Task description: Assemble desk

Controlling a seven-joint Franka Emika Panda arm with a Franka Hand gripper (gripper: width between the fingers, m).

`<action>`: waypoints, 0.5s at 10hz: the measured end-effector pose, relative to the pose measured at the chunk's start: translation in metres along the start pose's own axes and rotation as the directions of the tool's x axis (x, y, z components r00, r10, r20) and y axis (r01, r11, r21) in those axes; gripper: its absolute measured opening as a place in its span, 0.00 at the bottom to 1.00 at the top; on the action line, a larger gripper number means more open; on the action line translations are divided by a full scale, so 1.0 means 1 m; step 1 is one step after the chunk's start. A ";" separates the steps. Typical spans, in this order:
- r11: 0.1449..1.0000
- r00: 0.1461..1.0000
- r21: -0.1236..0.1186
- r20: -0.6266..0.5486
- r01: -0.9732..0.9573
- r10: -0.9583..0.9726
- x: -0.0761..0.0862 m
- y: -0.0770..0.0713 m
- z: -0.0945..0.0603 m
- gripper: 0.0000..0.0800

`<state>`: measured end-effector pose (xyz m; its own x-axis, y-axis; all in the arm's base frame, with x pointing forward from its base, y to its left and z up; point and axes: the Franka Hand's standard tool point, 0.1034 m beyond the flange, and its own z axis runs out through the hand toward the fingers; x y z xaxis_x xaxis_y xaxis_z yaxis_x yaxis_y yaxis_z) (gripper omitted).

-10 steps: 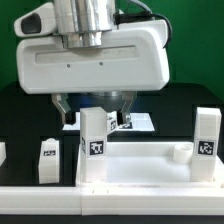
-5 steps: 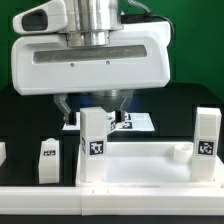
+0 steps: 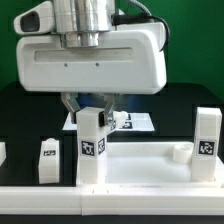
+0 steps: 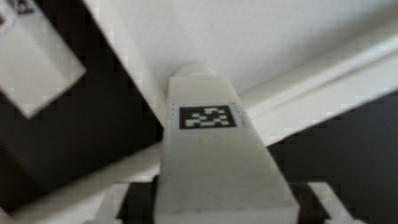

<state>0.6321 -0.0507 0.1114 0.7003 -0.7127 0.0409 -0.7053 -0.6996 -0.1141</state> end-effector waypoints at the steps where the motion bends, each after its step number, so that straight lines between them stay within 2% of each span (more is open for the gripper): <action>1: 0.984 0.985 -0.007 -0.002 -0.175 0.175 -0.002 0.000 0.000 0.36; 4: 0.947 0.947 -0.014 0.004 -0.322 0.322 0.000 -0.001 0.000 0.36; 5: 0.896 0.896 -0.014 0.010 -0.444 0.444 -0.001 0.000 0.000 0.36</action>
Offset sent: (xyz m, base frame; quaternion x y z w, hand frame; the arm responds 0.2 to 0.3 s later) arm 0.0000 0.0000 0.0000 0.0000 0.0000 0.1296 0.9916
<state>0.6318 -0.0503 0.1114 0.3151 -0.9488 -0.0243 -0.9445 -0.3109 -0.1064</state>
